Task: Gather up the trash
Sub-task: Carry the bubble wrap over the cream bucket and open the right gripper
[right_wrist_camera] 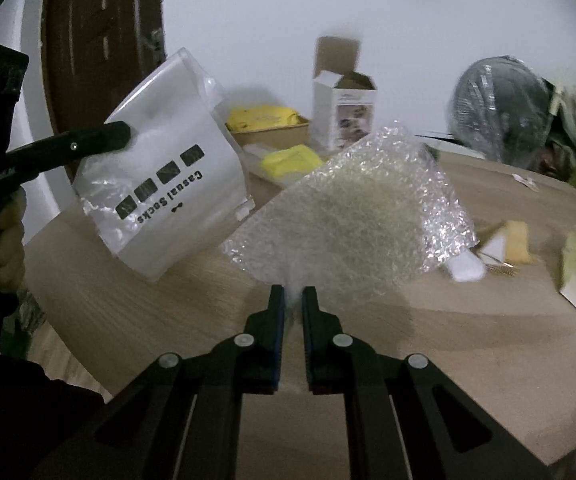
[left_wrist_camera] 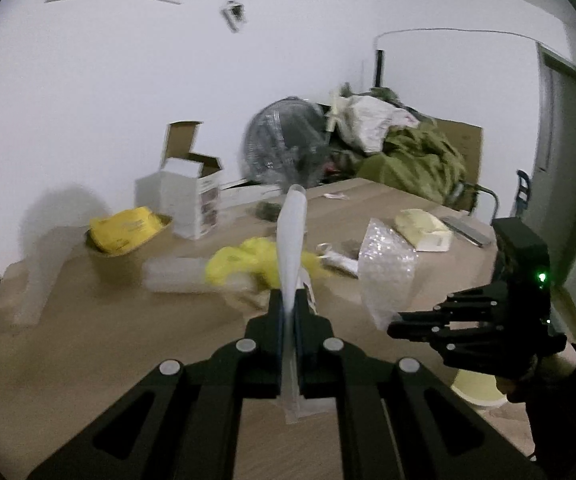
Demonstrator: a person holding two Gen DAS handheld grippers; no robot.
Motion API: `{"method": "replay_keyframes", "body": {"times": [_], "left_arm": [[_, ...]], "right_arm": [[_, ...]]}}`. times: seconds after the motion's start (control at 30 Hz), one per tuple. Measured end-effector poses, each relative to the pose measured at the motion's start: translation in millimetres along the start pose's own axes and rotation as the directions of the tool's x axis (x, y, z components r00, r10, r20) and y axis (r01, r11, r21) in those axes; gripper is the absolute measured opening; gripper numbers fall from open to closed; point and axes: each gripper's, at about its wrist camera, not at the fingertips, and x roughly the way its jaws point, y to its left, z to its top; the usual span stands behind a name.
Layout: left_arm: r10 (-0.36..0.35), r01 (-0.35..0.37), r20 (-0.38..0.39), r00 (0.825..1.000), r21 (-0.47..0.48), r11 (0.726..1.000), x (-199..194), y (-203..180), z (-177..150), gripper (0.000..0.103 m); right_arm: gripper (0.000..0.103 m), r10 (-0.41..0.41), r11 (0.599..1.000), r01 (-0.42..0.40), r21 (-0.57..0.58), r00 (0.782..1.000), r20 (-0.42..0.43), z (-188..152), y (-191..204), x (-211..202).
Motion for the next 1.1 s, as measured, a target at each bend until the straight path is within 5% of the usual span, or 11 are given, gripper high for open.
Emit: {"method": "replay_keyframes", "body": {"times": [0.5, 1.1], "left_arm": [[-0.208, 0.207, -0.003, 0.978, 0.124, 0.970, 33, -77, 20, 0.004], [-0.417, 0.420, -0.064, 0.907, 0.234, 0.877, 55, -162, 22, 0.004]], "right_arm": [[0.008, -0.177, 0.975, 0.171, 0.139, 0.984, 0.031, -48, -47, -70], [0.008, -0.398, 0.858, 0.392, 0.333, 0.916, -0.053, -135, -87, -152]]}}
